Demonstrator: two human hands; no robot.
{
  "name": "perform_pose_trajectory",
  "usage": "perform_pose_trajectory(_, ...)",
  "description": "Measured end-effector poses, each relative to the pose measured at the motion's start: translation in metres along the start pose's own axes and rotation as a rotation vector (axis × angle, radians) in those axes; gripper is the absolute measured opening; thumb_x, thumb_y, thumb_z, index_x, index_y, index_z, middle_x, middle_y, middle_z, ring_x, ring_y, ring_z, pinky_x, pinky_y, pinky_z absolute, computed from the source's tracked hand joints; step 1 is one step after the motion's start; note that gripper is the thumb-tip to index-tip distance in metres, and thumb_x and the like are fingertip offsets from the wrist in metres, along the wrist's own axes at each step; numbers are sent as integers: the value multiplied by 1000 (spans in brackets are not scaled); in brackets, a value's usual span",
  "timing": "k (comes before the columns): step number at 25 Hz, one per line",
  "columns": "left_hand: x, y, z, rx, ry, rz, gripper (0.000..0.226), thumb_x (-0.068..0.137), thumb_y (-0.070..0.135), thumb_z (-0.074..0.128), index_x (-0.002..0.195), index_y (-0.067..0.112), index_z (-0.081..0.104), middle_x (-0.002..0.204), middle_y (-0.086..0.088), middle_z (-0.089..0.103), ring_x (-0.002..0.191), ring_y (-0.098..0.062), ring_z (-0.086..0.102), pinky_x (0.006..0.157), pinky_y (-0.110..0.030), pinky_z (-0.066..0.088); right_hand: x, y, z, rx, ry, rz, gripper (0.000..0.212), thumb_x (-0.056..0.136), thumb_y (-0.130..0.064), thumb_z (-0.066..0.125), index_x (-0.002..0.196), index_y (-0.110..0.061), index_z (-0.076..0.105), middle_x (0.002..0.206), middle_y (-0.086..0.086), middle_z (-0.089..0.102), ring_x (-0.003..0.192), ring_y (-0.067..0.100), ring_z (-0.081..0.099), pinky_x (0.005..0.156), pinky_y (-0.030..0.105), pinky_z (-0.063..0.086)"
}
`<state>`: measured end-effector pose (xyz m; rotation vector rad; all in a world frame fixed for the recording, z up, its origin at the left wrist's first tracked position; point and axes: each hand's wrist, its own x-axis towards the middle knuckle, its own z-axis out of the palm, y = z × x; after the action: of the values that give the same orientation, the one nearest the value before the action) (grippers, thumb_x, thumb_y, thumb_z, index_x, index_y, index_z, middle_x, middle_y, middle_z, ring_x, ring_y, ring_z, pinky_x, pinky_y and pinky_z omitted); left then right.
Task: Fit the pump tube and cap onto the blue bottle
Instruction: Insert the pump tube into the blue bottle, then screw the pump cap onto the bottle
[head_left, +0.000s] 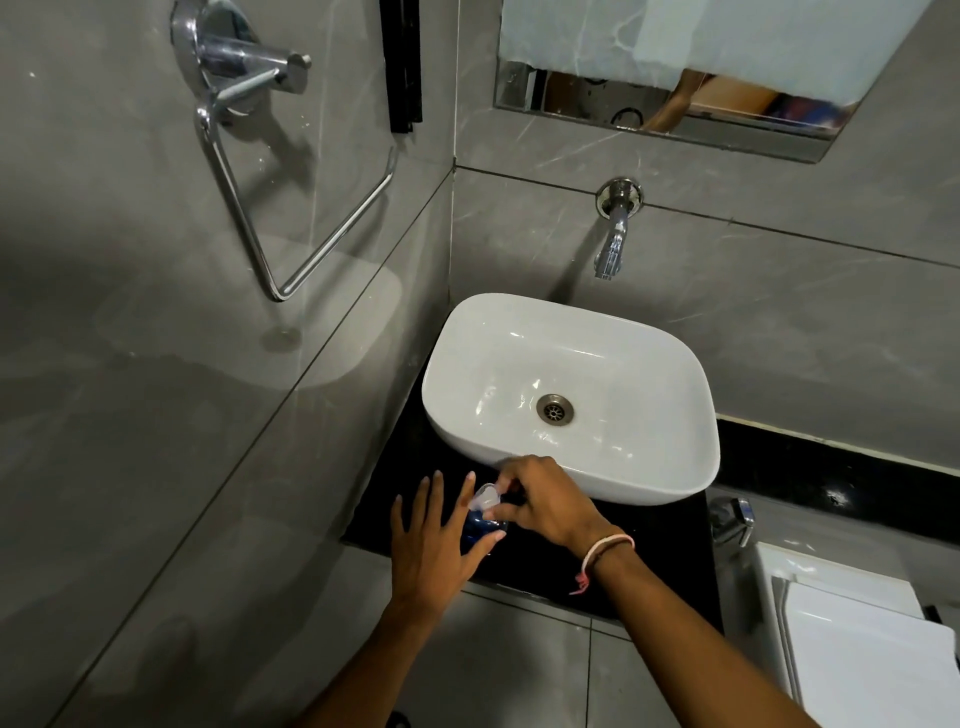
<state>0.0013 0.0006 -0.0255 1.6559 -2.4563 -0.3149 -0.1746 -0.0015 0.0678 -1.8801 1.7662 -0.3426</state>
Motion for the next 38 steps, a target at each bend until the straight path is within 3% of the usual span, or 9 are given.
perform_pose_trajectory(5, 2, -2, 2, 10, -37, -8, 78, 83, 81, 32, 136, 27, 52, 141, -17, 56, 133, -35, 50, 103, -60, 43, 0, 7, 2, 69, -35, 17, 60, 69, -40, 88, 123, -27, 66, 112, -7, 69, 101, 11, 63, 88, 29, 53)
perform_pose_trajectory(9, 2, -1, 3, 3, -33, -29, 82, 83, 82, 23, 138, 28, 50, 141, -17, 56, 134, -34, 50, 104, -59, 43, 6, 11, 7, 151, -26, -7, 25, 73, -23, 89, 89, -12, 74, 82, -2, 65, 76, 15, 60, 74, 36, 54)
perform_pose_trajectory(15, 1, -2, 7, -3, -12, -9, 79, 84, 78, 35, 144, 28, 42, 139, -18, 58, 131, -36, 52, 102, -60, 44, 1, 20, 16, 180, 10, -9, 49, 63, -43, 90, 104, -25, 69, 97, -5, 69, 90, 13, 65, 82, 28, 56)
perform_pose_trajectory(17, 1, -1, 6, -15, 0, -20, 80, 84, 80, 33, 143, 29, 44, 139, -17, 58, 132, -34, 51, 103, -59, 43, 1, 20, 18, 237, 6, -54, 25, 71, -24, 89, 86, -29, 70, 91, -3, 68, 84, 12, 62, 79, 32, 55)
perform_pose_trajectory(20, 1, -1, 7, -19, 15, -10, 78, 84, 79, 35, 144, 28, 44, 139, -17, 58, 131, -34, 52, 103, -58, 43, -1, 20, 21, 245, 89, 38, 36, 64, -38, 92, 70, -28, 58, 73, -9, 60, 67, 5, 54, 64, 22, 48)
perform_pose_trajectory(26, 0, -2, 10, -11, 32, 1, 78, 84, 77, 37, 144, 27, 44, 138, -17, 59, 130, -35, 53, 102, -59, 43, -10, 29, 24, 310, 26, 29, 69, 75, -28, 87, 136, -28, 57, 110, -7, 65, 100, 11, 63, 82, 11, 51)
perform_pose_trajectory(31, -1, -2, 12, -3, 49, -6, 83, 83, 81, 35, 148, 29, 37, 141, -16, 57, 133, -34, 50, 105, -58, 41, -4, 25, 22, 278, 125, 104, 44, 65, -39, 92, 88, -12, 68, 90, 3, 71, 83, 19, 68, 74, 31, 57)
perform_pose_trajectory(35, -1, -2, 11, -5, 50, 11, 84, 84, 80, 36, 150, 28, 34, 144, -15, 53, 135, -34, 48, 107, -57, 40, -9, 20, 11, 151, 40, -8, 70, 70, -35, 87, 132, -31, 55, 120, -5, 65, 107, 13, 64, 93, 31, 57)
perform_pose_trajectory(38, 0, 0, 10, -115, 78, 76, 85, 85, 74, 46, 149, 20, 37, 149, -13, 50, 138, -31, 45, 110, -53, 41, -3, 9, 6, -84, 7, -160, 38, 80, -20, 75, 115, -29, 64, 121, -5, 66, 113, 17, 62, 88, 32, 55)
